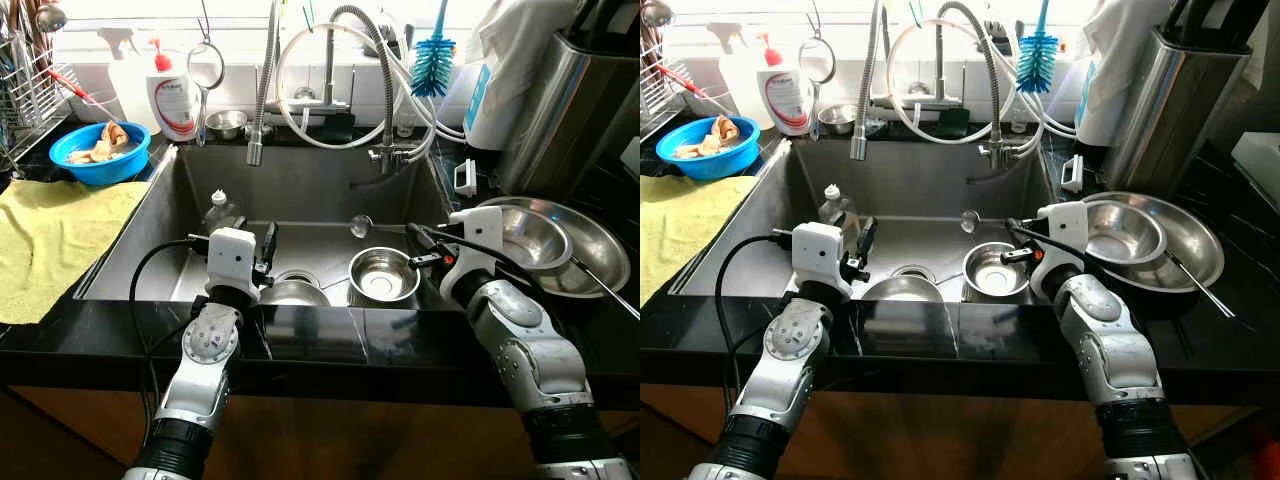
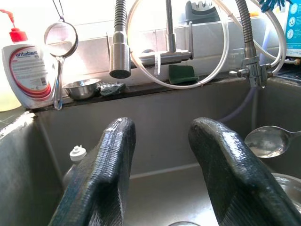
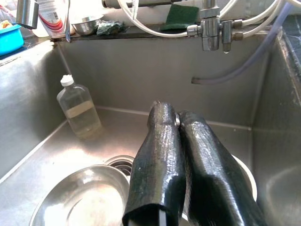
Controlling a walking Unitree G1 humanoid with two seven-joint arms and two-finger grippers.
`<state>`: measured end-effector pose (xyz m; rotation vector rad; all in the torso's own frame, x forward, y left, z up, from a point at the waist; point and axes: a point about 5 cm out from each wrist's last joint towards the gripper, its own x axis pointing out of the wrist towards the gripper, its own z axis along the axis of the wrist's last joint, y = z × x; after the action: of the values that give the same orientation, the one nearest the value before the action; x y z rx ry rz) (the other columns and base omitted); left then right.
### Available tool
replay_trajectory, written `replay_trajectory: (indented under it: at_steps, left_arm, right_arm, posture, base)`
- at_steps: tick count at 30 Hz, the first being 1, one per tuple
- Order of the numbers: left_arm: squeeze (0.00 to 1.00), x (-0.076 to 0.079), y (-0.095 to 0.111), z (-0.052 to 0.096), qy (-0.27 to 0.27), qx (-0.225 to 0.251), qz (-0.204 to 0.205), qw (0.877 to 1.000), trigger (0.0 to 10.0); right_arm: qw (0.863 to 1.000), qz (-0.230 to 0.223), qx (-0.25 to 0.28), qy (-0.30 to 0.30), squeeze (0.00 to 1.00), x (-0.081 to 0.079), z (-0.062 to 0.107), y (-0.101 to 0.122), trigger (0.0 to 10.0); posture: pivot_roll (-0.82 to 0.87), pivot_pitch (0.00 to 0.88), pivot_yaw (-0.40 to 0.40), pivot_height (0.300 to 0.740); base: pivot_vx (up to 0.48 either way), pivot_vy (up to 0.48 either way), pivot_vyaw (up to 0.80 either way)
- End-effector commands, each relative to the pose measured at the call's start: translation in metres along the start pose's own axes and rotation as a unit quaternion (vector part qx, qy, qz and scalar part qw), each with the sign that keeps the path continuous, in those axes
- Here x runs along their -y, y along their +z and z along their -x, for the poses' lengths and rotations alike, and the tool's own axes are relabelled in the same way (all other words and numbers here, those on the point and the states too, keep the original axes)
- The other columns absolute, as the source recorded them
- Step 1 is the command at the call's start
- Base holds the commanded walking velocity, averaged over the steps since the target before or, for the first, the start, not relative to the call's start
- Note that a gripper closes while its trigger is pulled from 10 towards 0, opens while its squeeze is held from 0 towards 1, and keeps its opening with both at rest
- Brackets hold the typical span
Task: Kitchen organization
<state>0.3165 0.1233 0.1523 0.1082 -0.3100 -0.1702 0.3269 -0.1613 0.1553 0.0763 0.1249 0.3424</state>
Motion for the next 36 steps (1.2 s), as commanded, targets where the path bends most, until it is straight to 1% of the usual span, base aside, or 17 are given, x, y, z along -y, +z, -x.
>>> replay_trajectory:
  at_steps: [1, 6, 7, 9, 10, 11, 12, 19, 27, 29, 30, 31, 32, 33, 34, 35, 36]
  left_arm:
    - [0.00, -0.002, 0.002, -0.002, 0.001, 0.003, -0.011, 1.000, 10.0]
    - [0.00, -0.001, 0.001, 0.000, 0.001, 0.001, -0.011, 1.000, 10.0]
    - [0.00, -0.001, 0.001, 0.000, 0.001, 0.001, -0.011, 1.000, 10.0]
    - [0.00, -0.001, 0.001, 0.000, 0.001, 0.000, -0.011, 1.000, 10.0]
    - [0.00, -0.001, 0.001, 0.000, 0.002, 0.000, -0.010, 1.000, 10.0]
    - [0.00, -0.001, 0.001, 0.000, 0.002, 0.000, -0.010, 1.000, 10.0]
    - [0.00, -0.001, 0.001, 0.000, 0.002, -0.001, -0.010, 1.000, 10.0]
    - [0.00, -0.005, 0.002, 0.001, 0.005, 0.000, -0.013, 1.000, 10.0]
    - [0.00, -0.003, 0.002, 0.001, 0.004, -0.001, -0.012, 1.000, 10.0]
    - [0.00, -0.003, 0.002, 0.001, 0.004, -0.001, -0.011, 1.000, 10.0]
    - [0.00, -0.003, 0.002, 0.000, 0.004, -0.001, -0.011, 1.000, 10.0]
    - [0.00, -0.003, 0.002, 0.000, 0.004, -0.001, -0.011, 1.000, 10.0]
    - [0.00, -0.003, 0.002, 0.001, 0.004, -0.001, -0.011, 1.000, 10.0]
    - [0.00, -0.003, 0.001, 0.001, 0.004, -0.002, -0.011, 1.000, 10.0]
    - [0.00, -0.003, 0.001, 0.001, 0.004, -0.002, -0.011, 1.000, 10.0]
    - [0.00, -0.002, 0.001, 0.001, 0.004, -0.002, -0.010, 1.000, 10.0]
    - [0.00, -0.002, 0.001, 0.001, 0.003, -0.003, -0.009, 1.000, 10.0]
  right_arm:
    - [1.000, 0.004, 0.012, -0.002, 0.00, 0.000, -0.002, 0.005, 10.0]
    - [1.000, 0.006, 0.016, -0.003, 0.00, -0.002, -0.001, 0.006, 10.0]
    - [1.000, 0.007, 0.016, -0.002, 0.24, -0.002, -0.001, 0.007, 10.0]
    - [1.000, 0.007, 0.016, -0.002, 0.24, -0.002, -0.001, 0.007, 10.0]
    - [1.000, 0.007, 0.018, -0.002, 0.86, -0.002, 0.000, 0.008, 10.0]
    - [1.000, 0.007, 0.018, -0.002, 0.86, -0.002, 0.000, 0.008, 10.0]
    - [1.000, 0.007, 0.022, -0.002, 1.00, -0.002, 0.000, 0.011, 10.0]
    - [0.999, 0.007, 0.032, -0.008, 1.00, -0.005, -0.002, 0.017, 10.0]
    - [0.998, 0.004, 0.056, -0.018, 1.00, -0.006, -0.002, 0.031, 10.0]
    - [0.997, 0.026, 0.069, -0.028, 1.00, -0.008, 0.000, 0.035, 10.0]
    - [0.995, 0.028, 0.084, -0.037, 0.97, -0.008, 0.001, 0.040, 10.0]
    - [0.994, 0.026, 0.093, -0.046, 0.69, -0.009, 0.002, 0.044, 10.0]
    - [0.994, 0.026, 0.094, -0.048, 0.69, -0.009, 0.002, 0.044, 10.0]
    - [0.991, 0.045, 0.103, -0.066, 0.00, -0.009, 0.004, 0.049, 10.0]
    - [0.991, 0.051, 0.105, -0.071, 0.00, -0.009, 0.004, 0.051, 10.0]
    - [0.989, 0.045, 0.111, -0.081, 0.00, -0.011, 0.009, 0.055, 10.0]
    - [0.987, 0.049, 0.115, -0.099, 0.00, -0.010, 0.013, 0.057, 10.0]
  posture:
    - [-0.11, 0.000, -0.012, 0.740]
    - [-0.12, 0.000, -0.012, 0.740]
    - [-0.12, 0.000, -0.012, 0.740]
    - [-0.12, 0.000, -0.012, 0.740]
    - [-0.12, 0.000, -0.012, 0.740]
    - [-0.12, 0.000, -0.012, 0.740]
    - [-0.12, 0.000, -0.011, 0.740]
    - [-0.11, 0.000, -0.011, 0.740]
    - [-0.12, 0.000, -0.009, 0.740]
    - [-0.12, 0.000, -0.010, 0.740]
    - [-0.12, 0.000, -0.010, 0.740]
    - [-0.13, 0.000, -0.010, 0.740]
    - [-0.13, 0.000, -0.010, 0.740]
    - [-0.13, 0.000, -0.010, 0.740]
    - [-0.13, 0.000, -0.010, 0.740]
    - [-0.13, 0.000, -0.011, 0.740]
    - [-0.14, 0.000, -0.011, 0.740]
  base:
    - [0.000, 0.000, 0.00]
    - [0.000, 0.000, 0.00]
    - [0.000, 0.000, 0.00]
    - [0.000, 0.000, 0.00]
    - [0.000, 0.000, 0.00]
    - [0.000, 0.000, 0.00]
    - [0.000, 0.000, 0.00]
    - [0.000, 0.000, 0.00]
    - [0.000, 0.000, 0.00]
    - [0.000, 0.000, 0.00]
    - [0.000, 0.000, 0.00]
    - [0.000, 0.000, 0.00]
    - [0.000, 0.000, 0.00]
    - [0.000, 0.000, 0.00]
    - [0.000, 0.000, 0.00]
    - [0.000, 0.000, 0.00]
    - [0.000, 0.000, 0.00]
